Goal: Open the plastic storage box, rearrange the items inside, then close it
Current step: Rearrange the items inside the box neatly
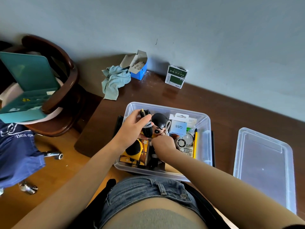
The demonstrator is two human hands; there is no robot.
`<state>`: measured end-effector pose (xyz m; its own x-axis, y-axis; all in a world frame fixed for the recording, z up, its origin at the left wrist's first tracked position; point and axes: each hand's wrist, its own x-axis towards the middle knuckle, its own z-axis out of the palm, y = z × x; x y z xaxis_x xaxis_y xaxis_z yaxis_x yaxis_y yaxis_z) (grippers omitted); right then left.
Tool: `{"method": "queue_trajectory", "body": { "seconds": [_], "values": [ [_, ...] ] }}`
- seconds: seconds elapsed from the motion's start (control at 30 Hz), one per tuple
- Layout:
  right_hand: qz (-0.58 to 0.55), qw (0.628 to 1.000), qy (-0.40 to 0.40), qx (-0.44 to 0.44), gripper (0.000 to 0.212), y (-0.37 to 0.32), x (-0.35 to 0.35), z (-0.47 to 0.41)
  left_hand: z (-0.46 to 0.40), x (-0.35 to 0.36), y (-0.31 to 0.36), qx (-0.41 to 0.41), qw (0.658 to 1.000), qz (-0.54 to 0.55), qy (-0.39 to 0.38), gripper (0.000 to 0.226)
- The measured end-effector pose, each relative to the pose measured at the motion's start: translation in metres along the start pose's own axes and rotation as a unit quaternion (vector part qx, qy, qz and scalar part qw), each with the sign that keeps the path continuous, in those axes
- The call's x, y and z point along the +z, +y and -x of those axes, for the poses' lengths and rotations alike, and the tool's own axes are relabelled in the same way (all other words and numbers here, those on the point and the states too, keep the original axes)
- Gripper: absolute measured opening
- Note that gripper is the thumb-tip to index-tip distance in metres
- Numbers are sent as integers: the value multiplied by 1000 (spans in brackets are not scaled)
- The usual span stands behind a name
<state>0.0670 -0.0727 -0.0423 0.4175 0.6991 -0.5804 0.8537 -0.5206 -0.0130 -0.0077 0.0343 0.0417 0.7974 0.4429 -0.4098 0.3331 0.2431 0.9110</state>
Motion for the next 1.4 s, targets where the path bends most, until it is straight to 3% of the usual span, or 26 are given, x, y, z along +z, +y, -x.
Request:
{"method": "queue_trajectory", "body": {
  "seconds": [0.2, 0.33, 0.43, 0.53, 0.57, 0.63, 0.83, 0.93, 1.07, 1.13, 1.4],
  "values": [
    [3, 998, -18, -56, 24, 9, -8, 9, 0, 0, -1, 4, 1000, -15, 0, 14],
    [-150, 984, -5, -98, 23, 22, -21, 18, 0, -1, -2, -10, 1000, -14, -23, 13],
    [-356, 927, -20, -116, 19, 43, -38, 35, 0, -1, -3, -10, 998, -44, -49, 18],
    [-566, 817, -43, -105, 29, 62, -52, 50, -1, 5, -4, 4, 991, -119, -68, 21],
    [-597, 795, -31, -108, 39, 67, -55, 54, -1, 7, -4, 9, 986, -147, -72, 24],
    [-608, 784, -4, -126, 56, 73, -60, 59, -3, 15, -4, 11, 979, -185, -86, 31],
    [-570, 810, 123, -63, 29, 67, -60, 63, -2, 28, 0, -39, 982, -116, -145, 26],
    [-571, 814, 102, -22, 26, 68, -57, 60, -2, 23, 2, -17, 979, -155, -132, 30],
    [-410, 909, 75, 13, 29, 60, -47, 60, -6, 4, -4, 66, 967, -244, -38, 25],
    [-343, 936, 75, -1, 30, 46, -40, 60, -5, -8, -10, 91, 960, -263, -20, 24],
    [-201, 977, 67, 9, 21, 5, -18, 34, 6, -26, -30, 136, 953, -271, 6, 25]
  ]
}}
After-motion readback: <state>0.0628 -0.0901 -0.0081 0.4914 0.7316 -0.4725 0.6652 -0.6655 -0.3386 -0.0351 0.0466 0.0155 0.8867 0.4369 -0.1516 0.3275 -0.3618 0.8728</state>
